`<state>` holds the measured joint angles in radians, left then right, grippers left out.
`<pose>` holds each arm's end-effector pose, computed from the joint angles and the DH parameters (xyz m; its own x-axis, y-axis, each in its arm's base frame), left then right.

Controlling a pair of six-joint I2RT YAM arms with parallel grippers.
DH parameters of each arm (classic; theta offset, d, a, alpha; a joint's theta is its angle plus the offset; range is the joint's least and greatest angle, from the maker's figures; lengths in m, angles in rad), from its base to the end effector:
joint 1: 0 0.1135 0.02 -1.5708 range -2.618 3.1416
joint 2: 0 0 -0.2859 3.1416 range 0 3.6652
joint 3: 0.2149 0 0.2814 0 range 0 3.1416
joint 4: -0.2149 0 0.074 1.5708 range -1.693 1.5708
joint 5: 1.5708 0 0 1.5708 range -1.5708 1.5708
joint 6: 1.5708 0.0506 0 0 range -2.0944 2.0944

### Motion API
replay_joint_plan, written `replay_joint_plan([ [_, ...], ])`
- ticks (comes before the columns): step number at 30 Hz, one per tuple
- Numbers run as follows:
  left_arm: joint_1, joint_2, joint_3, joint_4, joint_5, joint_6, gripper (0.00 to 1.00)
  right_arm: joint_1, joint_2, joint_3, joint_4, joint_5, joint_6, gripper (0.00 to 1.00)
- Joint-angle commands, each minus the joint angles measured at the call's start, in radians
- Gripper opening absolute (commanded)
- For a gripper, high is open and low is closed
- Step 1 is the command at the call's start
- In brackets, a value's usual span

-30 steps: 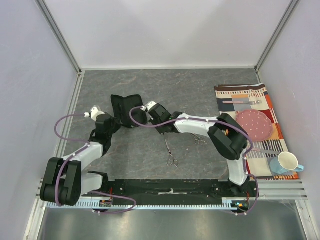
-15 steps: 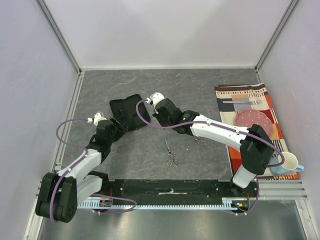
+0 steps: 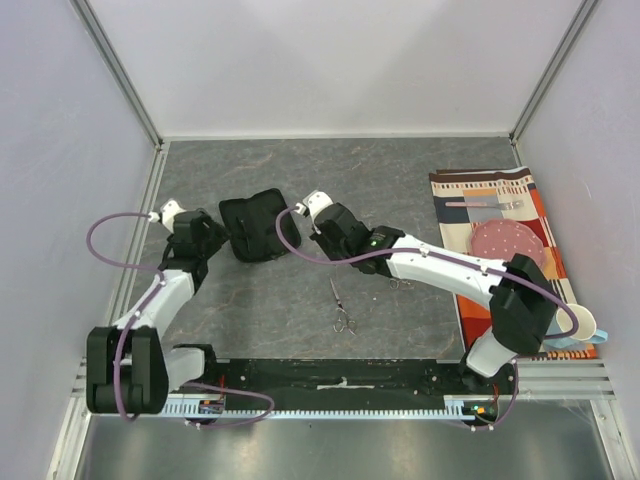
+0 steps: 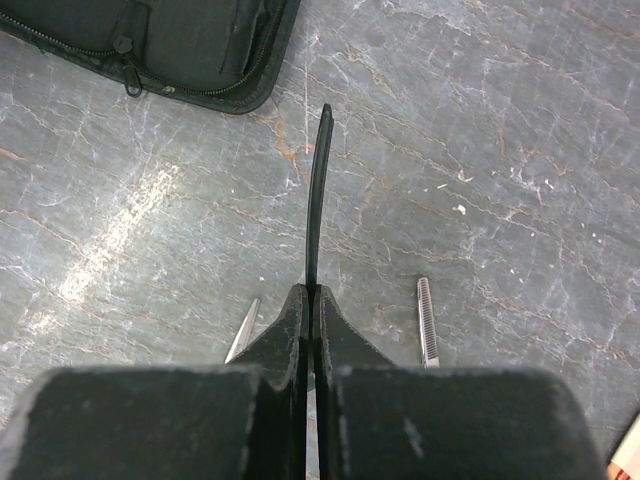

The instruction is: Sort the hair-cutting tools

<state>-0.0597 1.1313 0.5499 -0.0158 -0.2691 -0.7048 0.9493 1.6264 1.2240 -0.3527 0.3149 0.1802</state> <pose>0.2629 -0.0022 0.2023 -0.3227 -0.6064 -0.7268 -0.4870 0.7648 -0.4219 0.2464 0.3171 0.2628 -0.5076 -0.4161 -0.7545 -0.5598 0.8249 -0.0783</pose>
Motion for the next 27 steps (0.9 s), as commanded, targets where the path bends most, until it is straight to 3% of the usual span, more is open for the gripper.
replay_joint_plan([
  [1, 0.167, 0.126, 0.022, 0.219, 0.247, 0.109, 0.72, 0.006, -0.063, -0.03, 0.02, 0.027, -0.019, 0.0],
  [6, 0.288, 0.339, 0.145, 0.312, 0.583, 0.192, 0.71, 0.006, -0.099, -0.063, 0.054, -0.01, -0.015, 0.0],
  [12, 0.35, 0.538, 0.249, 0.41, 0.822, 0.186, 0.71, 0.011, -0.12, -0.083, 0.069, -0.039, -0.011, 0.0],
  [21, 0.353, 0.689, 0.41, 0.333, 0.893, 0.238, 0.7, 0.013, -0.112, -0.123, 0.103, -0.056, -0.001, 0.0],
  [27, 0.348, 0.757, 0.439, 0.355, 0.967, 0.206, 0.57, 0.013, -0.086, -0.124, 0.126, -0.079, 0.018, 0.0],
])
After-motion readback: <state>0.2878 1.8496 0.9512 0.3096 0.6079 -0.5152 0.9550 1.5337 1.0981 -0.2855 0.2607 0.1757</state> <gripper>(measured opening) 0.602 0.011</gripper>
